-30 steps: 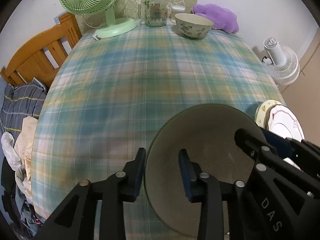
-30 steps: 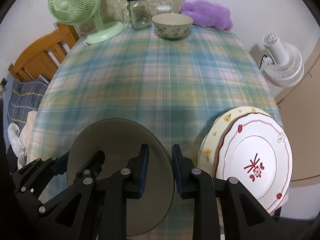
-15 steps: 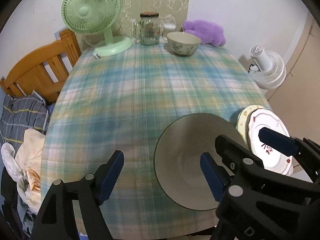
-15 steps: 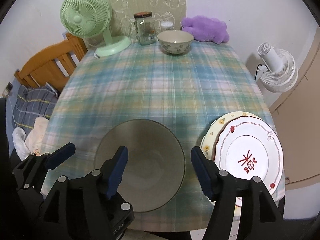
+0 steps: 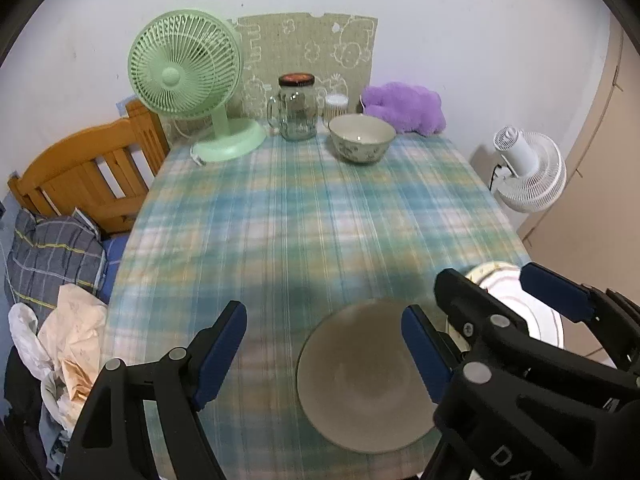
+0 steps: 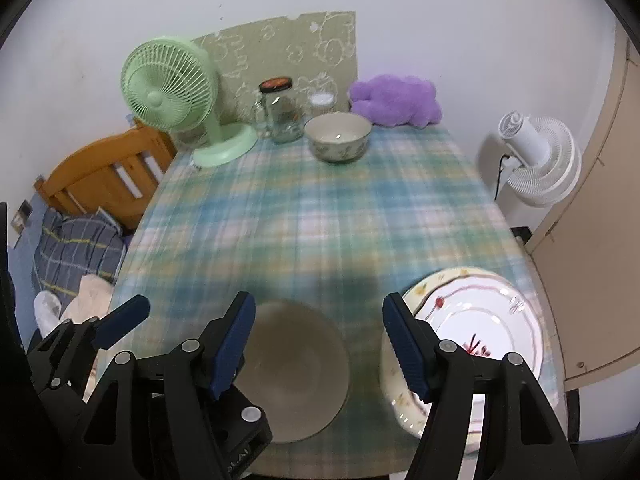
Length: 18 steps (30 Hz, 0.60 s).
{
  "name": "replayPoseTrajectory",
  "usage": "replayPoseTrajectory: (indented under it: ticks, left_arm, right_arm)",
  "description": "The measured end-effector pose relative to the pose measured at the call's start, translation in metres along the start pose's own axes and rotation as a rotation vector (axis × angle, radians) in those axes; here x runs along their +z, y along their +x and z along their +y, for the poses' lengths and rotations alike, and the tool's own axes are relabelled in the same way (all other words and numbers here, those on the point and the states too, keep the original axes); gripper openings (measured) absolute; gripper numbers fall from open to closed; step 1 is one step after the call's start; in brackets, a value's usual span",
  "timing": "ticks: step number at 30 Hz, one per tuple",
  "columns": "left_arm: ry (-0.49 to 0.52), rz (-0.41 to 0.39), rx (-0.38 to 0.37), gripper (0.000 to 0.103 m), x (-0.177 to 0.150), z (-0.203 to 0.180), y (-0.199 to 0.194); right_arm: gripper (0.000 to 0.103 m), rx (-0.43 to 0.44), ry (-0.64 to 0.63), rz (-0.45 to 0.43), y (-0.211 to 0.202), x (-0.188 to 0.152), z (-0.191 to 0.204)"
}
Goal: Organize plates and bowls
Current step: 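Lower the grey-green bowl beside the plate stack and open both grippers, then move both grippers to the last grey-green bowl near the glass jar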
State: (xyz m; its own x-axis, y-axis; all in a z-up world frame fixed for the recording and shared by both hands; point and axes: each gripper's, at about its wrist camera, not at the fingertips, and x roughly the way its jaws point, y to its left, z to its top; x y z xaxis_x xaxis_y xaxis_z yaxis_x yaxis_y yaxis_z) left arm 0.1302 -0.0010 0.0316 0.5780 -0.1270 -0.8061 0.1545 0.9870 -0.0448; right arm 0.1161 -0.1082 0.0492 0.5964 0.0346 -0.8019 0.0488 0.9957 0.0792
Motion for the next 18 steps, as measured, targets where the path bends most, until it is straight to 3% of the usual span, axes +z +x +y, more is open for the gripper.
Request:
replayPoseTrajectory:
  ticks: [18]
  left_arm:
    - [-0.055, -0.048, 0.066, 0.081, 0.088, -0.036, 0.036]
  right_arm:
    - [0.070, 0.024, -0.034, -0.042, 0.032, 0.090, -0.044]
